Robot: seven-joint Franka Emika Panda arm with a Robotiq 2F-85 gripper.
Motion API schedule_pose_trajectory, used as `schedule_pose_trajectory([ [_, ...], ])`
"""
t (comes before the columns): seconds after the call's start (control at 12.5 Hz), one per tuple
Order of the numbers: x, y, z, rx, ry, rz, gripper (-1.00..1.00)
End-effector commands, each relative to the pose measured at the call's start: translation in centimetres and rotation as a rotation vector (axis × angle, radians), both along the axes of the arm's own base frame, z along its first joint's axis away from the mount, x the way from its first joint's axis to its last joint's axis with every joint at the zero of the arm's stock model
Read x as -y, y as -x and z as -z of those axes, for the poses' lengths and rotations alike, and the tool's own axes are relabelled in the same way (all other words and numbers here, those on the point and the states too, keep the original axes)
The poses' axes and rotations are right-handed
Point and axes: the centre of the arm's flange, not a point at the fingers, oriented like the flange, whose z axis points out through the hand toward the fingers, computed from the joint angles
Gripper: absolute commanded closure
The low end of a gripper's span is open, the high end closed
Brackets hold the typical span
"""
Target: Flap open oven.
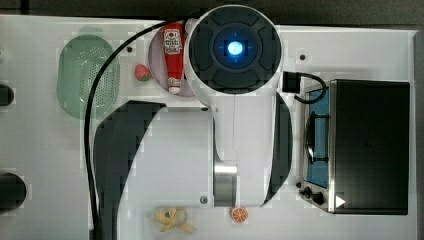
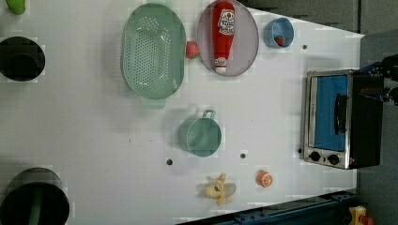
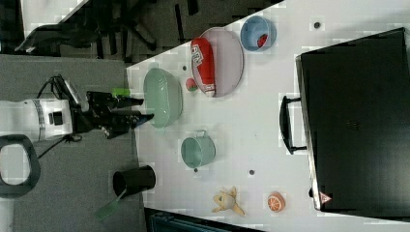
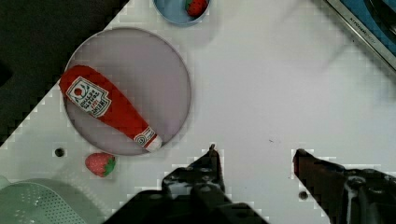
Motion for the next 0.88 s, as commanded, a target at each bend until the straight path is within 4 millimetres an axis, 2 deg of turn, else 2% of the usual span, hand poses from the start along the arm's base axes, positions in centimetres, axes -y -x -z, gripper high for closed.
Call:
schedule_pose_trajectory([
  [0.08,3.91,10.19,-6.76,-0.018,-0.019,-0.006,-0.59],
  [0.24,3.90,10.19,-6.78,-0.018,-0.019,-0.006,-0.99],
  [0.4,3.90,10.19,-6.77,-0.018,-0.019,-0.006,-1.00],
  [0.48,3.90,10.19,-6.78,-0.018,-0.019,-0.006,-0.90],
  [0.88,4.57,10.25,-6.68,-0.020,-0.022,0.006,0.31],
])
